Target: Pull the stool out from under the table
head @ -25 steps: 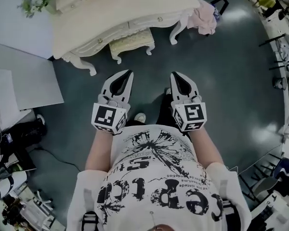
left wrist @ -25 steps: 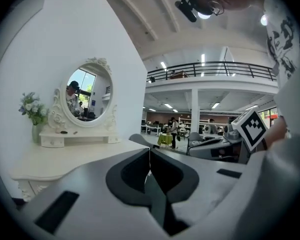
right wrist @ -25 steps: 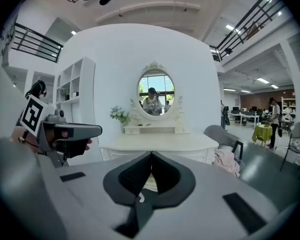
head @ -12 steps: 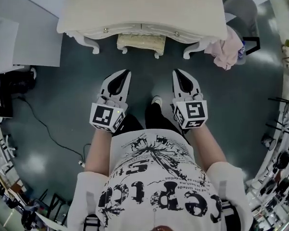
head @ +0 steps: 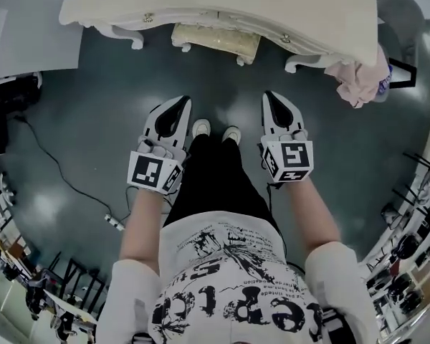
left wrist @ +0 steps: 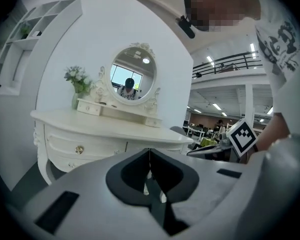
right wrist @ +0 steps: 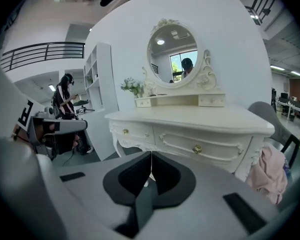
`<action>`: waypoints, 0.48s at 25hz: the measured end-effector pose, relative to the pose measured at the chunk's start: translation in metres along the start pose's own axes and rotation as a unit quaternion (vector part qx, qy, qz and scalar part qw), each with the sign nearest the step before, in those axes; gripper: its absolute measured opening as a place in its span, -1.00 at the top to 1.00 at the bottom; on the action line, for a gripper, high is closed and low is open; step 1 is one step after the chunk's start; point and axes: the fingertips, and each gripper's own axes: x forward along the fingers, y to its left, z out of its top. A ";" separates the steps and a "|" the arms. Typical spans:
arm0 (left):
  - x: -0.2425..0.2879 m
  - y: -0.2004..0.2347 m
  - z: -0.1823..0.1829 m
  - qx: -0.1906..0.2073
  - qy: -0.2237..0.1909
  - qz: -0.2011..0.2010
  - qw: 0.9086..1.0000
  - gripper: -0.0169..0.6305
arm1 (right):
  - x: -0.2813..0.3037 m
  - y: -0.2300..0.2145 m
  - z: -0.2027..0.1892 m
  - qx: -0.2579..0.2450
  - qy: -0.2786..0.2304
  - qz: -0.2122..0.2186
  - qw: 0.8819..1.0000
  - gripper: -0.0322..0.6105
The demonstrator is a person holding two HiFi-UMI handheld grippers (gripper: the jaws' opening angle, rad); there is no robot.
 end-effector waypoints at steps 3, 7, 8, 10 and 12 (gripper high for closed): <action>0.017 0.028 -0.043 -0.009 0.006 0.008 1.000 0.88 | 0.039 -0.009 -0.037 -0.005 0.006 -0.014 1.000 0.85; 0.034 0.066 -0.114 -0.006 0.017 0.024 1.000 0.89 | 0.095 -0.023 -0.108 -0.016 0.020 -0.041 0.999 0.85; 0.036 0.075 -0.133 -0.008 0.023 0.028 0.999 0.89 | 0.109 -0.027 -0.129 -0.014 0.027 -0.047 0.998 0.85; 0.040 0.089 -0.170 -0.017 0.035 0.034 0.999 0.89 | 0.135 -0.035 -0.171 -0.002 0.044 -0.058 0.997 0.85; 0.044 0.100 -0.205 -0.024 0.048 0.035 0.998 0.89 | 0.158 -0.045 -0.211 0.013 0.058 -0.072 0.996 0.85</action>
